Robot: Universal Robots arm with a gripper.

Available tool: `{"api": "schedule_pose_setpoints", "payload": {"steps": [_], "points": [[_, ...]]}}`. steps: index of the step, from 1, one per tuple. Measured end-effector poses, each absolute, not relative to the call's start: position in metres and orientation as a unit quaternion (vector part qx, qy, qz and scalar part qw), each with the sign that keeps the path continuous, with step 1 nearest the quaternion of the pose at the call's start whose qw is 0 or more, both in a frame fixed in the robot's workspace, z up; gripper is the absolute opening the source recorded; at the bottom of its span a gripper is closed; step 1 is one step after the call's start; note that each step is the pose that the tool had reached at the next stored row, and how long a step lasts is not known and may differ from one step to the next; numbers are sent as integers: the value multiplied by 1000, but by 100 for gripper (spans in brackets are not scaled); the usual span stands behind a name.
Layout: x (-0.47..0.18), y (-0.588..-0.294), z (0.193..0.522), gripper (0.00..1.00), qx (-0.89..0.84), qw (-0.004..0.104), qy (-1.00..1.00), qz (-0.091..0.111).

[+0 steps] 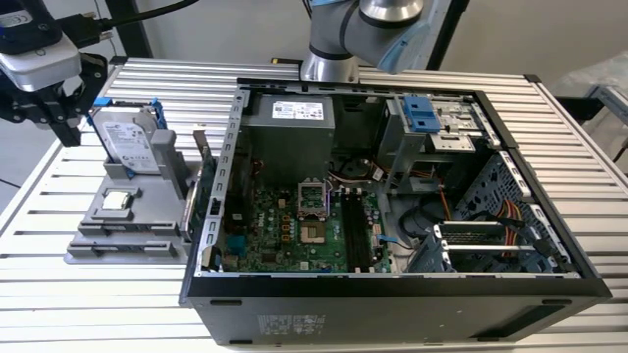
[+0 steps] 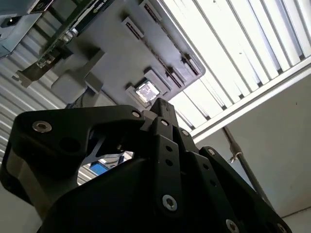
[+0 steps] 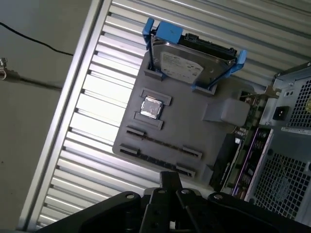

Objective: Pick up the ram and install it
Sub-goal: 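Pick up the ram and move it above insertion slot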

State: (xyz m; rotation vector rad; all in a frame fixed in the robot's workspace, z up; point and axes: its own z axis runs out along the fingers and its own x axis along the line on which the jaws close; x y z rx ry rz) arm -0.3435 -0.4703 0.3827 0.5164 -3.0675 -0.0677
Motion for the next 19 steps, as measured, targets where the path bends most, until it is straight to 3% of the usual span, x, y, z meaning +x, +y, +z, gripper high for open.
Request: {"api": "schedule_pose_setpoints", "payload": {"steps": [19], "points": [[-344,-470,383,0,220,16,-975,-21]]}}
